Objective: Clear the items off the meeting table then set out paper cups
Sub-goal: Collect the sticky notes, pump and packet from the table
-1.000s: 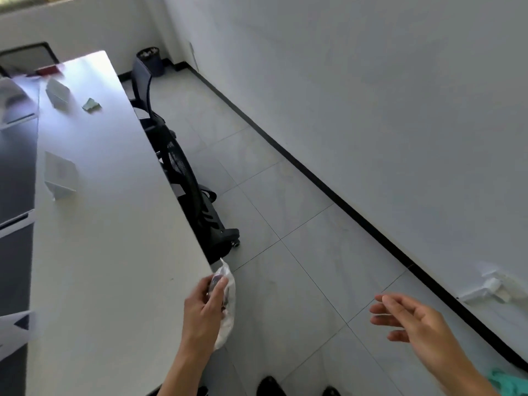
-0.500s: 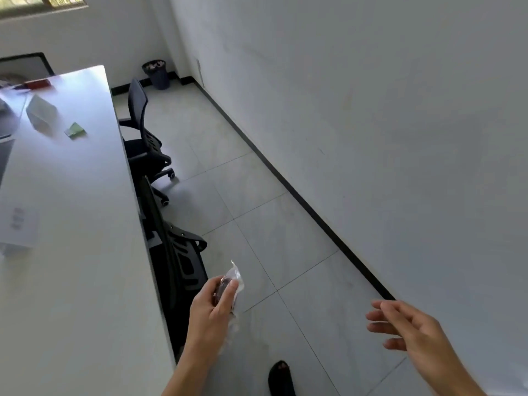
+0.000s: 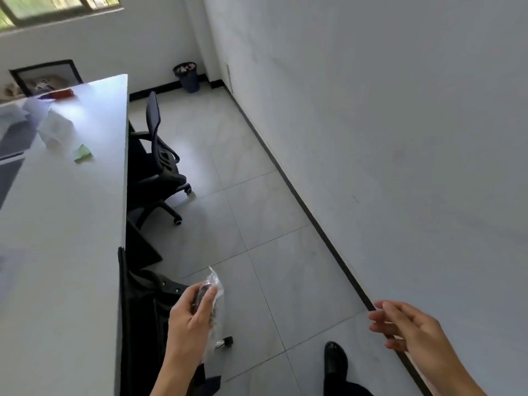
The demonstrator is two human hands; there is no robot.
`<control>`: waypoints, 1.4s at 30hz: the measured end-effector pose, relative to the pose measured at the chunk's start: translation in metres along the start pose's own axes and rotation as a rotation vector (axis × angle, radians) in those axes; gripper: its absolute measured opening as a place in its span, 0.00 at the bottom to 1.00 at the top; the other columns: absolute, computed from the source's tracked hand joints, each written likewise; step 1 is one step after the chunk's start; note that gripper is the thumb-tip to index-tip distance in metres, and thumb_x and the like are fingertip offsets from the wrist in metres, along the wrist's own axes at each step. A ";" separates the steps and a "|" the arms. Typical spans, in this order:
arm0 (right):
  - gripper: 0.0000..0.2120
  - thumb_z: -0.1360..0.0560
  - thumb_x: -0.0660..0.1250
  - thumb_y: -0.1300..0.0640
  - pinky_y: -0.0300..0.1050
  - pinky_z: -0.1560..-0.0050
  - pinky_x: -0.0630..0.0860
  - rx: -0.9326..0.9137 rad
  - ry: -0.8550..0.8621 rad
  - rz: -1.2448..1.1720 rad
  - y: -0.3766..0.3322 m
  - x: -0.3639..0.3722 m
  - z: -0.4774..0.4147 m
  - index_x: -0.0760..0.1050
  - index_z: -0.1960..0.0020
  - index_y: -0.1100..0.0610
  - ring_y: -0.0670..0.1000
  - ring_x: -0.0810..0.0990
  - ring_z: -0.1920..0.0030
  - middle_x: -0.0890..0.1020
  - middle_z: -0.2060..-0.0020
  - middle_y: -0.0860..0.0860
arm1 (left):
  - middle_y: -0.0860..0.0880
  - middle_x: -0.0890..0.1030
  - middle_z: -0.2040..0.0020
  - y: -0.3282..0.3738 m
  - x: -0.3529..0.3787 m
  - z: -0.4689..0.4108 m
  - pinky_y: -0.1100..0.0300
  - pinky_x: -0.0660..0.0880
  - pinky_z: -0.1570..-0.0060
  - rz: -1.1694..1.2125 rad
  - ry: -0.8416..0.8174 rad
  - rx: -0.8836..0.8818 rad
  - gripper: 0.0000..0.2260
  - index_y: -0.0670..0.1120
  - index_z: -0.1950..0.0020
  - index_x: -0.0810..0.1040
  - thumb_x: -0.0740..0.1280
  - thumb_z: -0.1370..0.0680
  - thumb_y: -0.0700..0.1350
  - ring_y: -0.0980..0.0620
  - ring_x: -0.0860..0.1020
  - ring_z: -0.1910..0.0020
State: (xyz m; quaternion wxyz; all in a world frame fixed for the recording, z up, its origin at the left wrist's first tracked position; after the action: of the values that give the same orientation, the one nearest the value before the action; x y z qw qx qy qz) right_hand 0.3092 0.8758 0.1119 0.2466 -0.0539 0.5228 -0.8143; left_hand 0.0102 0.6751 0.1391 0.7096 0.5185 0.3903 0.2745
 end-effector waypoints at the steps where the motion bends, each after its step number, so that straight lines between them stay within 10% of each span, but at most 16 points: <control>1: 0.10 0.21 0.62 0.54 0.47 0.62 0.77 -0.007 -0.031 0.015 -0.015 0.002 -0.025 0.82 0.49 0.55 0.50 0.87 0.60 0.88 0.59 0.51 | 0.48 0.82 0.62 0.007 0.006 -0.015 0.60 0.74 0.58 0.007 0.035 -0.008 0.03 0.55 0.56 0.82 0.68 0.24 0.50 0.53 0.80 0.61; 6: 0.10 0.21 0.63 0.53 0.48 0.59 0.79 -0.104 -0.219 0.126 -0.113 0.036 -0.140 0.81 0.49 0.54 0.50 0.87 0.58 0.87 0.58 0.51 | 0.53 0.83 0.57 0.040 0.025 -0.078 0.70 0.76 0.61 0.048 0.186 -0.020 0.03 0.53 0.53 0.81 0.68 0.24 0.48 0.61 0.81 0.60; 22: 0.09 0.22 0.64 0.54 0.47 0.60 0.78 -0.154 -0.536 0.269 -0.272 0.312 -0.336 0.81 0.48 0.55 0.49 0.86 0.59 0.88 0.59 0.49 | 0.59 0.83 0.63 0.041 -0.094 -0.322 0.59 0.75 0.57 0.105 0.579 -0.135 0.03 0.52 0.55 0.82 0.68 0.24 0.46 0.58 0.79 0.63; 28: 0.07 0.22 0.65 0.55 0.44 0.61 0.77 -0.255 -0.586 0.329 -0.331 0.404 -0.394 0.81 0.48 0.53 0.47 0.86 0.59 0.87 0.60 0.46 | 0.58 0.84 0.58 0.054 -0.143 -0.404 0.77 0.73 0.63 0.063 0.634 -0.104 0.03 0.54 0.55 0.82 0.69 0.24 0.47 0.64 0.80 0.60; 34: 0.06 0.23 0.66 0.58 0.45 0.62 0.77 -0.219 -0.785 0.445 -0.363 0.525 -0.464 0.82 0.50 0.54 0.47 0.86 0.61 0.88 0.61 0.47 | 0.58 0.83 0.63 0.024 -0.178 -0.456 0.57 0.74 0.56 0.162 0.867 -0.259 0.02 0.52 0.54 0.82 0.69 0.24 0.48 0.61 0.78 0.63; 42: 0.06 0.22 0.65 0.57 0.46 0.60 0.77 -0.246 -1.020 0.559 -0.443 0.686 -0.543 0.82 0.50 0.54 0.49 0.86 0.58 0.88 0.59 0.51 | 0.53 0.83 0.62 0.049 -0.208 -0.564 0.64 0.76 0.59 0.177 0.997 -0.282 0.03 0.52 0.53 0.82 0.69 0.25 0.48 0.62 0.77 0.66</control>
State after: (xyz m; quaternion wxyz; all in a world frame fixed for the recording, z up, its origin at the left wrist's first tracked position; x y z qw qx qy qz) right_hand -0.6301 1.1566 0.1412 0.6636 -0.3267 0.4231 -0.5234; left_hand -0.5758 0.8195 0.1532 0.4746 0.2551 0.5945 0.5969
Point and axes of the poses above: each hand's wrist, its own z-axis away from the middle knuckle, its own x-axis out of the palm, y = z × x, the point moved 1 cm from there along -z, towards the middle knuckle
